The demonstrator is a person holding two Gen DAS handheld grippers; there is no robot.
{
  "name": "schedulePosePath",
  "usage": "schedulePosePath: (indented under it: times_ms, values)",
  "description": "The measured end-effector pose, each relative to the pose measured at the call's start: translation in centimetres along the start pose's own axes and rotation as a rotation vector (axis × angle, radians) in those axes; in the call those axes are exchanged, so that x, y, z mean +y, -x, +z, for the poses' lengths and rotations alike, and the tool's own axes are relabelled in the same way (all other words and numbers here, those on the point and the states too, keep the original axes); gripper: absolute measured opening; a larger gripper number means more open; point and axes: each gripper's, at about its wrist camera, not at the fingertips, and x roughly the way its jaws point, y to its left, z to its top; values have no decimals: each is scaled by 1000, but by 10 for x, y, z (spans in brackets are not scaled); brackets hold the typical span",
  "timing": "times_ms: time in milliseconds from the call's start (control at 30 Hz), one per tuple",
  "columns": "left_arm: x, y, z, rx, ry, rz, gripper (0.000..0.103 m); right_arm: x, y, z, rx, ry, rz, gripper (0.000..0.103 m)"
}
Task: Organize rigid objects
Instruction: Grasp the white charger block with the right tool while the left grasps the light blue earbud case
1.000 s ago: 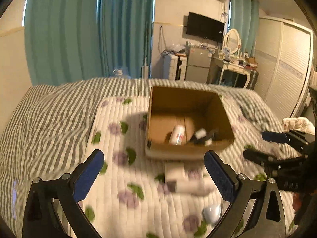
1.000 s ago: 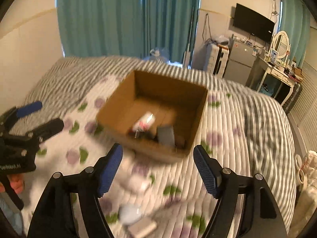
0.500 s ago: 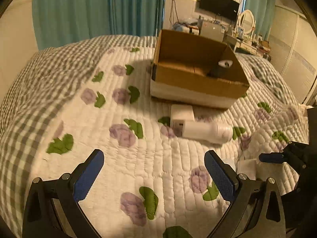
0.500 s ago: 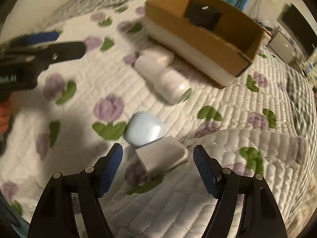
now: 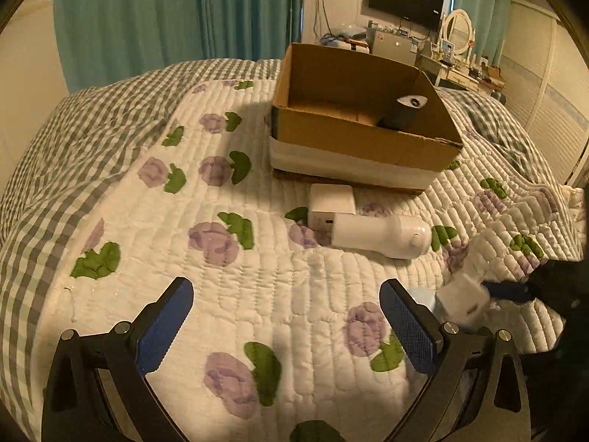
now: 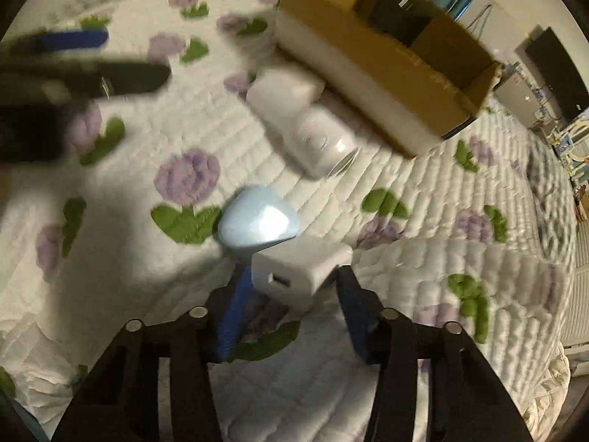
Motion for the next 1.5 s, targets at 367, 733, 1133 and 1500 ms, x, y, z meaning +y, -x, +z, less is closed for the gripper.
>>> schedulePosePath:
  times_ms: [367,733,1133,1500]
  values:
    - [-46,-8,-9,30,-61,-50,102,-47,43,0,-152,-139,22,40]
    - [-97,-42,-33,181,-142,-158,77,-73,46,-7,-181,-161,41,39]
    - [-110,-60,-34,196,-150,-203,51,-84,43,-17,-213,-217,91,39]
    - [-76,-5,-3,43,-111,-170,51,-79,70,-7,-297,-257,62,1]
